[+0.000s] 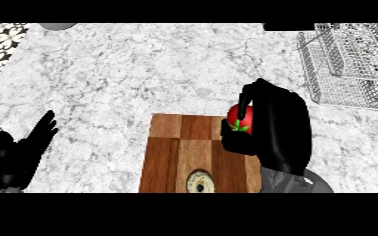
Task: Pick the tomato from the cutting board and place it in the tiered basket
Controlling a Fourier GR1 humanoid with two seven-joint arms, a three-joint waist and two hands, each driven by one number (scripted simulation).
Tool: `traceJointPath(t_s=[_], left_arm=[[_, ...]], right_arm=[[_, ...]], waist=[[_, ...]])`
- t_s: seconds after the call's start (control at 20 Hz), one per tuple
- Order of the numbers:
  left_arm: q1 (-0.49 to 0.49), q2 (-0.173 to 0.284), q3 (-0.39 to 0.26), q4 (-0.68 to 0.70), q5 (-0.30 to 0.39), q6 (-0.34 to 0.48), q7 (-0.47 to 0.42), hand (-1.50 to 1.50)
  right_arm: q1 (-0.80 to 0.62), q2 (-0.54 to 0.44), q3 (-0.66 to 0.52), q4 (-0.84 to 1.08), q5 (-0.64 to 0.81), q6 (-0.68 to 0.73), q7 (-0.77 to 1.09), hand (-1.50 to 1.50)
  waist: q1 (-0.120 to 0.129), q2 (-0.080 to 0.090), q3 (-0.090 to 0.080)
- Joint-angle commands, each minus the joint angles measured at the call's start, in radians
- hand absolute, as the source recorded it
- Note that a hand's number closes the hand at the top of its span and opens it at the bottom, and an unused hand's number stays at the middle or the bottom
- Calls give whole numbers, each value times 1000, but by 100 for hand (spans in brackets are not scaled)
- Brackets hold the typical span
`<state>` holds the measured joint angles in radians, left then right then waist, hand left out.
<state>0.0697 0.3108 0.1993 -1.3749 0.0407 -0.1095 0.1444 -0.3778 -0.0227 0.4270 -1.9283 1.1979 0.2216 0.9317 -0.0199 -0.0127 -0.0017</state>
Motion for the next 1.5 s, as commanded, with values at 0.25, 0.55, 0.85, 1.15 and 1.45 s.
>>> traceJointPath(t_s=[0.25,0.55,0.85,1.15,1.45], left_arm=[[-40,6,14,31,2,-29,-8,0],[-52,-2,9,-22,-7,-15,56,0],[-9,-61,-19,-9,-48,14,-18,0],[-106,-4,17,40,-22,-19,36,0],[-22,-31,4,-2,-45,-13,-14,0]], right_arm=[[-179,-38,-272,-107,-65,98,-18,150],[-350,-111,-483,66,-172,48,-122,150],[-292,-244,-570,319,-189,-141,-380,150],[-455,-240,-734,564,-376,-274,-532,150],[-601,-344,-815,905,-436,-342,-697,150]], waist=[[20,13,1],[28,14,2],[29,15,2],[38,23,3],[44,20,2]])
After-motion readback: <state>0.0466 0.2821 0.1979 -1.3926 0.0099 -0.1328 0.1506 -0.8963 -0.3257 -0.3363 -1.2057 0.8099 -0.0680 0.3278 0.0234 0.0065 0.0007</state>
